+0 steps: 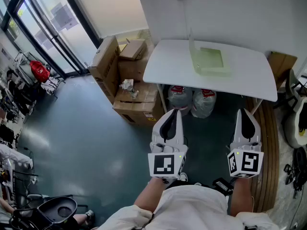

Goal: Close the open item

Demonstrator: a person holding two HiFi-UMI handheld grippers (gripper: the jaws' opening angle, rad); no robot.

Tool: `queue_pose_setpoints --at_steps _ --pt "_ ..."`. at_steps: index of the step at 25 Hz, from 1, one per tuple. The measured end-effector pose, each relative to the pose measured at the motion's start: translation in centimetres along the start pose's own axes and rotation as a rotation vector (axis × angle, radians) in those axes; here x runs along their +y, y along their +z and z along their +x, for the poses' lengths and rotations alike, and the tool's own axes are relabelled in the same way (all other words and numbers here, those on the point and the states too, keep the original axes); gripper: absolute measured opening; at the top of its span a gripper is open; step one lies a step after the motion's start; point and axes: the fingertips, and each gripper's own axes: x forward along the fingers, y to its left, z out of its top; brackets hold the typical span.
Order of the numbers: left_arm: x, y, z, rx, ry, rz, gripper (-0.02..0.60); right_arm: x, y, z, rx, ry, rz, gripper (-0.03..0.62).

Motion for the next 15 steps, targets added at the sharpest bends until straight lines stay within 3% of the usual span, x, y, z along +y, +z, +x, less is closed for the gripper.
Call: queue_pose_setpoints --at_steps 15 --pt "3.5 -0.5 2.3 -0.006 -0.038 -0.011 0.0 1.3 -0.4 2.3 0.02 -0.063 0.003 0.002"
